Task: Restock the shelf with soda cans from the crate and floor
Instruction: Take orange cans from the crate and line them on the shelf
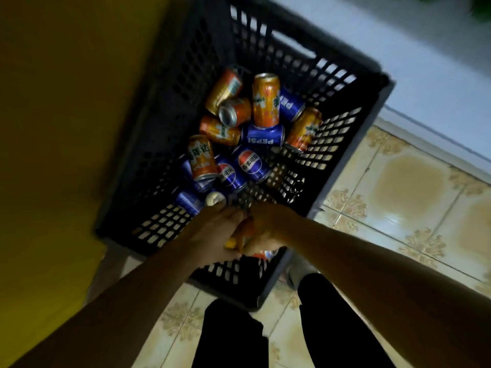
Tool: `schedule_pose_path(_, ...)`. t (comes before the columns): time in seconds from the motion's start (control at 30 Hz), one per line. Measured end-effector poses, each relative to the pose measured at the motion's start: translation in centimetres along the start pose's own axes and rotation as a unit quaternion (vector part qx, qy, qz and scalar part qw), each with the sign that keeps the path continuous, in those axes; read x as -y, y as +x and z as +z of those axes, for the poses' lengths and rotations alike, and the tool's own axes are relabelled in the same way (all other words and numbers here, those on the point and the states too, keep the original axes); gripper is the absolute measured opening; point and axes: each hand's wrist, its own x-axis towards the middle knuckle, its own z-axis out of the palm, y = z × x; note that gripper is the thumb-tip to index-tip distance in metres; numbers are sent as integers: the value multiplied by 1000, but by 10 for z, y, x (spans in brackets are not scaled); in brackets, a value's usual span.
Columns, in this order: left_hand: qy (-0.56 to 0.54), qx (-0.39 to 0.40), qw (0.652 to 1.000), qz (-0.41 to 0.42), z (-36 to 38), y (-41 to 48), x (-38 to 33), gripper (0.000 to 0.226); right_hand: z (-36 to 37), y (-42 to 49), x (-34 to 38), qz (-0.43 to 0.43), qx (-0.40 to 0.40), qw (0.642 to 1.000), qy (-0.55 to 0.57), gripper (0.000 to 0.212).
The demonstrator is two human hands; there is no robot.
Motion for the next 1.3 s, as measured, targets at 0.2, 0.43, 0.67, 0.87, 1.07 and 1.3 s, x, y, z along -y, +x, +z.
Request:
schedule_pose_path(0.2, -191, -168, 963, -85, -79, -112, -114, 72, -76, -202, 30, -48, -15, 997, 62, 50)
schedule_pose_path(0.43, -476, -183, 850, -131, -156, -195, -259, 67, -80, -400, 15, -48, -201, 878, 431, 21)
schedule_pose_path(0.67, -759, -83, 642, -75, -194, -301, -356, 37, -22, -542, 20, -144, -278, 732, 605, 35)
schedule_pose_path(0.87, -800, 2, 597, 61, -204, -375, -389, 62, 56, -611, 48, -237, -312, 649, 652, 64)
schedule_pose_path(1.07, -763, 61, 632, 123, -199, -400, -431, 48, 101, -669, 38, -289, -381, 609, 633, 91)
schedule_pose_path(1.3, -761, 132, 609, 182, -204, -394, -508, 81, 106, -735, -12, -326, -518, 522, 594, 63)
